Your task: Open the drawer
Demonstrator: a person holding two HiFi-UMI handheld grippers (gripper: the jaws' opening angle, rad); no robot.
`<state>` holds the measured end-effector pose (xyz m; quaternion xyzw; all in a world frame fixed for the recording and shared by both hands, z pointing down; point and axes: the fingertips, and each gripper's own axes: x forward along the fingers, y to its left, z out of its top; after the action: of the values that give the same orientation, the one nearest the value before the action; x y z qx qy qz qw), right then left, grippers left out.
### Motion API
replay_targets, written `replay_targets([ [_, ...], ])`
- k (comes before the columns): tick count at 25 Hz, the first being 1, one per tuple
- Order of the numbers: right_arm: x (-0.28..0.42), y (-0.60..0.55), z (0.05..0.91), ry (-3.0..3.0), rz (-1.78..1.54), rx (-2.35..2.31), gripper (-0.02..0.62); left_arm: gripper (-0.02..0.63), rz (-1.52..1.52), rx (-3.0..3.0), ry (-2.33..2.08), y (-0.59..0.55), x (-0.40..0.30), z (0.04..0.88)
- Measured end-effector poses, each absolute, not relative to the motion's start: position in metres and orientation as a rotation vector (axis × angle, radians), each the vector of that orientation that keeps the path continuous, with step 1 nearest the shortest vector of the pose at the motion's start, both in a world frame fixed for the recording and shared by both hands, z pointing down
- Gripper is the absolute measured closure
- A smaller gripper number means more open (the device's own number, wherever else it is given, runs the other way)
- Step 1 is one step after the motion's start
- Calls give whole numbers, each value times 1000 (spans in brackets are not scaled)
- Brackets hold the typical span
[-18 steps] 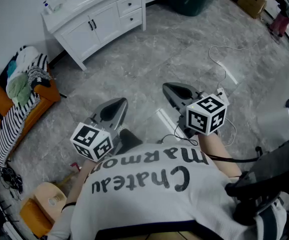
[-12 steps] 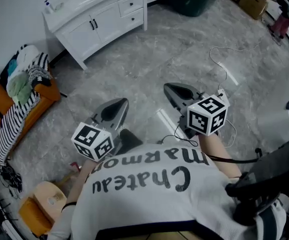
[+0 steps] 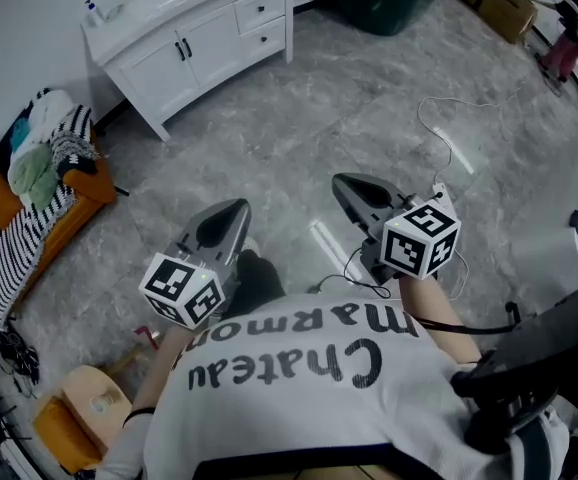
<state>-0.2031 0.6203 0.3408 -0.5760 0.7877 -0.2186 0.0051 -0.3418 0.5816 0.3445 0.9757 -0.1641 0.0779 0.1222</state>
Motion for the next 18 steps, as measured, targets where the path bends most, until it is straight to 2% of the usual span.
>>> replay_targets([
  [10, -178, 552, 358, 2424, -754, -1910, 588, 604, 250, 2824, -448, 502, -324, 361],
  [18, -151, 450, 338, 2314, -795, -1943, 588, 604, 219, 2843, -388, 397, -298, 338],
])
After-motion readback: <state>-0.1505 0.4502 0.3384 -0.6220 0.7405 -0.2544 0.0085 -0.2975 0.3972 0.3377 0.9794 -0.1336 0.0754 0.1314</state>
